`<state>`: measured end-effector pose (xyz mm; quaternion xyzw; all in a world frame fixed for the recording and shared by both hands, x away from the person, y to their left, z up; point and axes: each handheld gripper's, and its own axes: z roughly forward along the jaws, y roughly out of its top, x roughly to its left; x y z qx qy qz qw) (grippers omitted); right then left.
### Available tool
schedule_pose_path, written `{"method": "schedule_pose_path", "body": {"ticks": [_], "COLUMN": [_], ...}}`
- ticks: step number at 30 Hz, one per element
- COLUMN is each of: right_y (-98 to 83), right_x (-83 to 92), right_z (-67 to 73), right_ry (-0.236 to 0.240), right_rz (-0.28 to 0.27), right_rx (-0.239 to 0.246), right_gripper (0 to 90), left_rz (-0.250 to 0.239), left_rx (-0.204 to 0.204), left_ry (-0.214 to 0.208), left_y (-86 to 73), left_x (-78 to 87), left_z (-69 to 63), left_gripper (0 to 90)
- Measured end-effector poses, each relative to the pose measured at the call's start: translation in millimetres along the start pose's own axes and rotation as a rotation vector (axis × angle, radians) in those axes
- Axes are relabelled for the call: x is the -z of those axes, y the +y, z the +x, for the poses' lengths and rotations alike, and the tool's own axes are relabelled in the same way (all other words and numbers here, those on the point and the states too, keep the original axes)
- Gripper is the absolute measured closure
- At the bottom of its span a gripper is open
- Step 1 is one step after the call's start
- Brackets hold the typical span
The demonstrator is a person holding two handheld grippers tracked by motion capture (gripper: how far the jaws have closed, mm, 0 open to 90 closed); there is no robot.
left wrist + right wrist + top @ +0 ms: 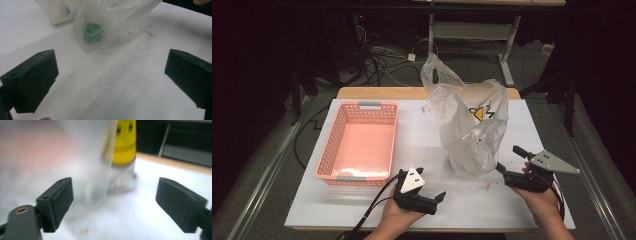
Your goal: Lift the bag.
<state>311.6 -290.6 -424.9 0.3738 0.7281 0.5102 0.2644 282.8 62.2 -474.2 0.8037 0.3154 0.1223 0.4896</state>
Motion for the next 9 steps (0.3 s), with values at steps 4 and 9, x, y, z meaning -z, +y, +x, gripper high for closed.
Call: {"method": "schedule_pose_path", "body": {"ticks": [4, 9], "right_y": [-20.4, -33.4], "right_x": [-2.6, -2.0], "right_z": [5.6, 8.4], "right_ry": [-0.001, -0.008], "right_rz": [0.052, 0.065], "right_rx": [-0.011, -0.021], "right_gripper": [0.0, 0.0], "left_rz": [-0.001, -0.008], "left_rx": [0.005, 0.018], "left_ry": [0.01, 0.015], "left_y": [-1.0, -3.1], "left_x": [0.2, 1.9], "left_z": [1.8, 3.6], "left_gripper": [0.0, 0.0]}}
